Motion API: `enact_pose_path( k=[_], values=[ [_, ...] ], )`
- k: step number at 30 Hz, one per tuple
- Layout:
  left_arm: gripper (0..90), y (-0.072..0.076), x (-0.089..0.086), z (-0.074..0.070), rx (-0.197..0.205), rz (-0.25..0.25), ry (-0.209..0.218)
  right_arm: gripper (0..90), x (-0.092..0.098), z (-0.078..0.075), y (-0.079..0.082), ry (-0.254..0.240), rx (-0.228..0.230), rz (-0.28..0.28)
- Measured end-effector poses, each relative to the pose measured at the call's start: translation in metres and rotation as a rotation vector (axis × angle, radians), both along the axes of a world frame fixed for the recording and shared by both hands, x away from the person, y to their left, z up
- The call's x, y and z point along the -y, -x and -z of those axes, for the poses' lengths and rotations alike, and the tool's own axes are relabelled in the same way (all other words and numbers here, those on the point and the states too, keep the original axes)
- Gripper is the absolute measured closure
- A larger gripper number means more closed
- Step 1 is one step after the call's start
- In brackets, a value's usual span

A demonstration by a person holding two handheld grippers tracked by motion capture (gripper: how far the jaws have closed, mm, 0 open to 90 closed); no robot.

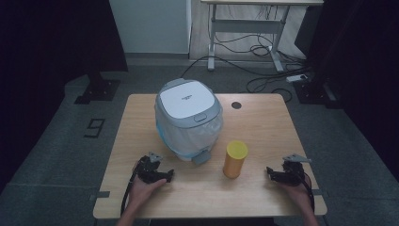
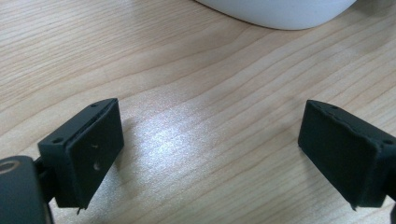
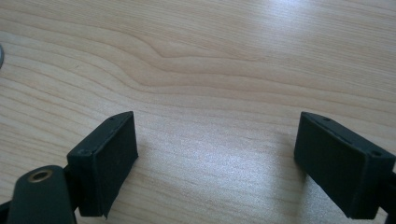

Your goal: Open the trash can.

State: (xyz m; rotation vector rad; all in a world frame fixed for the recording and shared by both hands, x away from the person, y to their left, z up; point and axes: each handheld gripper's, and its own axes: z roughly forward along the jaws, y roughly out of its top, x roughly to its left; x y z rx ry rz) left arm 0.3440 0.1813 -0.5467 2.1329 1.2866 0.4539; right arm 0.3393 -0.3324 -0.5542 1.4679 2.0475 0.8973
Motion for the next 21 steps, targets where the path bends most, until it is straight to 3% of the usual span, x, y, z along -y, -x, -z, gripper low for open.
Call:
enact_pose_path(
  k=[4,14,21],
  values=[
    [7.0,0.0,0.001,0.0,0.008,0.001,0.001,12.7,0.0,0.0,0.0,0.0,0.0,0.0],
    [19.4,0.003,0.0,-0.003,0.035,-0.029,-0.006,12.8,0.0,0.0,0.0,0.0,0.0,0.0],
    [25.4,0.007,-0.009,-0.012,0.06,-0.05,0.053,12.7,0.0,0.0,0.0,0.0,0.0,0.0]
  ],
)
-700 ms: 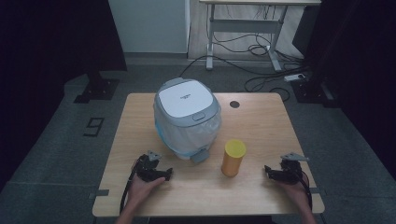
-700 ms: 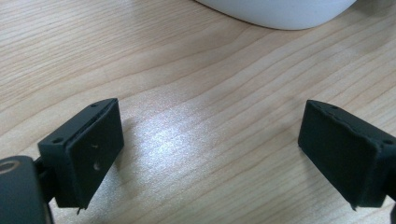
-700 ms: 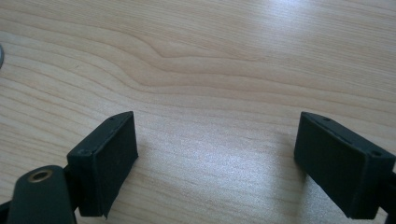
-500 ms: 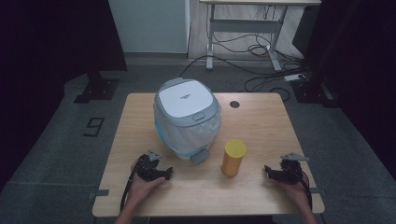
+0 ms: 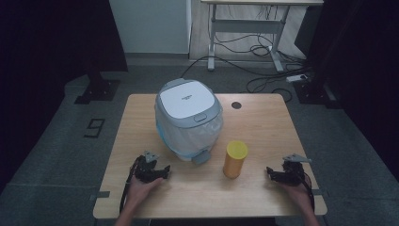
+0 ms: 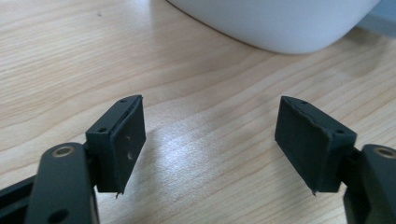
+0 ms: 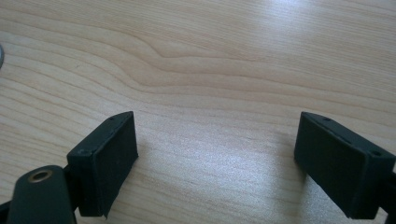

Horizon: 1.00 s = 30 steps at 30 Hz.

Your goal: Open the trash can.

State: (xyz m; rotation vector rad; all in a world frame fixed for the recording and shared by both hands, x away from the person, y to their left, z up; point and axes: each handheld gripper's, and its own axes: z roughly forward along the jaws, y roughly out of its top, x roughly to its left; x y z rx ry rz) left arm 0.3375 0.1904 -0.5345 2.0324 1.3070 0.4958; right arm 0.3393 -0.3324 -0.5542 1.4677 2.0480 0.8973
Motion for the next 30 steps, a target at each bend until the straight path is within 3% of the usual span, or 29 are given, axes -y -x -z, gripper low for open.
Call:
enact_pose_path(
  k=[8,17,30],
  values=[
    [35.4,0.007,-0.009,-0.014,0.067,-0.027,0.048,12.8,0.0,0.0,0.0,0.0,0.001,0.0],
    [44.8,0.01,-0.012,-0.021,0.086,-0.019,0.09,12.7,0.0,0.0,0.0,0.0,0.0,0.0],
    [55.7,0.018,-0.017,-0.044,0.117,0.005,0.147,12.7,0.0,0.0,0.0,0.0,0.0,0.001]
  ],
)
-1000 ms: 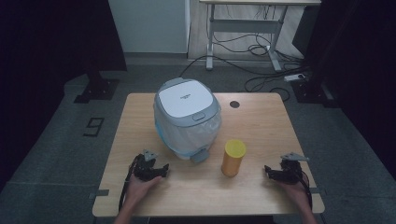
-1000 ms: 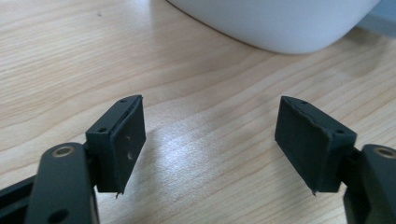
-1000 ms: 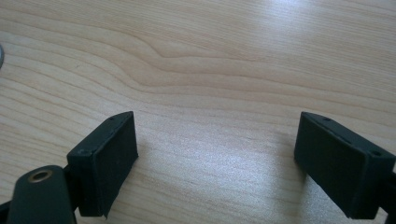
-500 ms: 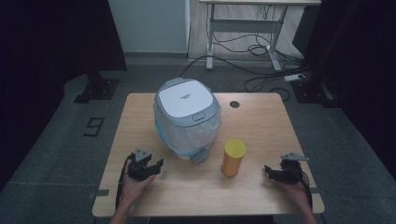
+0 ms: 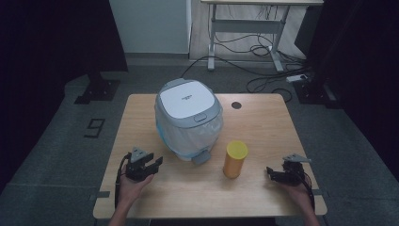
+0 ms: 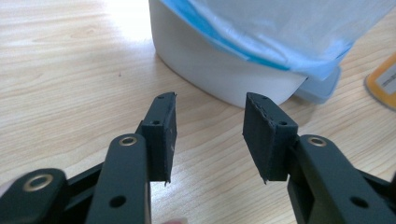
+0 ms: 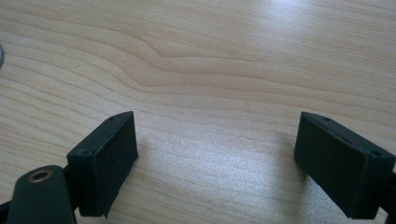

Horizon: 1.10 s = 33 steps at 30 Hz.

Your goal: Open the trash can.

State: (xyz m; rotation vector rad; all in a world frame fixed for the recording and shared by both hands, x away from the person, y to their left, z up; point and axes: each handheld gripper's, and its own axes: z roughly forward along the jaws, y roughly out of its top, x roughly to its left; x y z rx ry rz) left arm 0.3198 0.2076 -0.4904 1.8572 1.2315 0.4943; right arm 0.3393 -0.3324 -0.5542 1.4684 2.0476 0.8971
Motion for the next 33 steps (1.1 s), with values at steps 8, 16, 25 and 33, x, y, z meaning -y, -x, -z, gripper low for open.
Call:
enact_pose_path(
  k=[8,16,25,33],
  values=[
    [59.7,0.003,0.002,-0.011,-0.001,0.027,0.025,12.8,0.0,0.0,0.0,0.0,0.0,0.0],
    [64.1,0.007,0.004,-0.028,0.019,0.065,0.046,12.8,0.0,0.0,0.0,0.0,0.0,-0.001],
    [65.9,0.008,0.004,-0.045,0.029,0.09,0.085,12.8,0.0,0.0,0.0,0.0,0.0,-0.001],
    [68.3,0.008,0.006,-0.065,0.055,0.119,0.12,12.8,0.0,0.0,0.0,0.0,0.0,0.0]
  ],
)
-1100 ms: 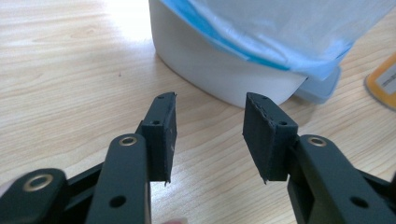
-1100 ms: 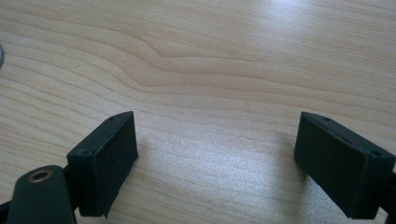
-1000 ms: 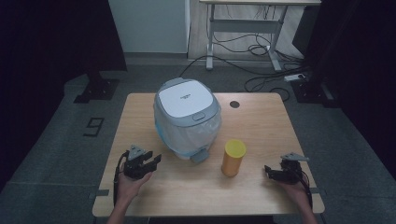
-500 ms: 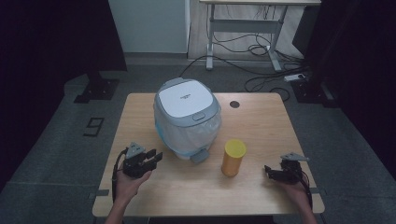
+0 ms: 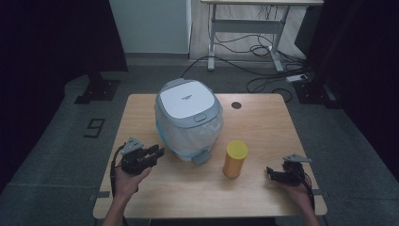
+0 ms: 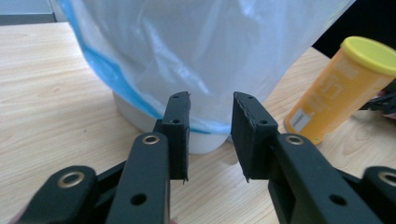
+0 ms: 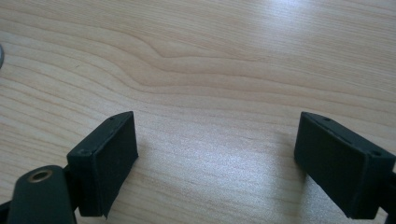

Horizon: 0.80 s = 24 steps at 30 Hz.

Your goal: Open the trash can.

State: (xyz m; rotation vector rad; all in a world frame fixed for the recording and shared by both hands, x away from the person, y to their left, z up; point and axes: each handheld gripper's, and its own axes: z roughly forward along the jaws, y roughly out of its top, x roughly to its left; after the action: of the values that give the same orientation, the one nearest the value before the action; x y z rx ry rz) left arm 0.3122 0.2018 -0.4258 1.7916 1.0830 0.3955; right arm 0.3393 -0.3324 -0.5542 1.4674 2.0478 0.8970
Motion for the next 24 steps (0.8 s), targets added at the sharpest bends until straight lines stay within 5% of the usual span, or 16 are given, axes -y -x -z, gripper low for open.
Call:
enact_pose_path(
  k=[24],
  values=[
    [76.0,-0.005,0.008,-0.052,0.05,0.063,0.023,12.8,0.0,0.0,0.0,0.0,0.0,0.0]
  ],
)
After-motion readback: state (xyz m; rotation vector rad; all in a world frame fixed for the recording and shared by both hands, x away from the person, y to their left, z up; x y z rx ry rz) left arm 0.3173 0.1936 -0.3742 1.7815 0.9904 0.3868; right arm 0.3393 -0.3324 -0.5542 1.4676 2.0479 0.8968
